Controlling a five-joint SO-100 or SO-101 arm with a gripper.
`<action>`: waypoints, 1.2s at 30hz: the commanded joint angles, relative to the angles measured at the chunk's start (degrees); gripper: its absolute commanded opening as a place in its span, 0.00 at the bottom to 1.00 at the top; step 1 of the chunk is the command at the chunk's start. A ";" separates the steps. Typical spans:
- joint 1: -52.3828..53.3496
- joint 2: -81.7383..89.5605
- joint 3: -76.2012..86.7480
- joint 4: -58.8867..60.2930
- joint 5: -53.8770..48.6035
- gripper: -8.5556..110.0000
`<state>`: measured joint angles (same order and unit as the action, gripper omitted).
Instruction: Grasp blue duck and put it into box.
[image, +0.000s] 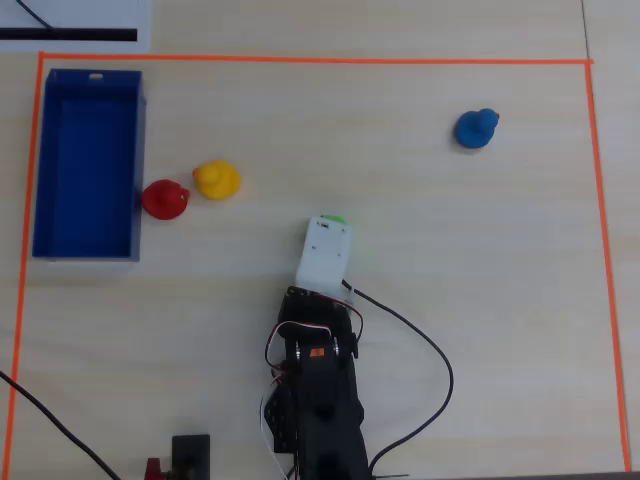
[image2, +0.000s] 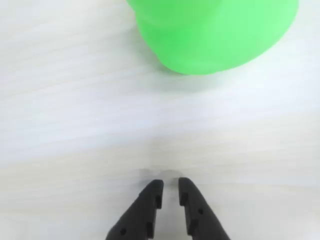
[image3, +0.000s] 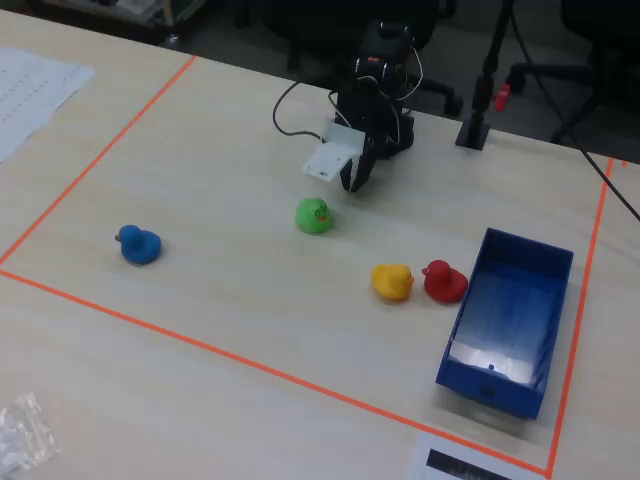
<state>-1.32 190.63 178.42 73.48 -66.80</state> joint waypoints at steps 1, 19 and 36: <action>5.27 -8.88 -7.03 -6.33 -3.34 0.22; 11.78 -29.79 -33.22 -11.43 -5.54 0.30; 26.37 -60.38 -78.66 -15.03 -10.02 0.31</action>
<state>23.47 132.36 107.23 60.29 -76.38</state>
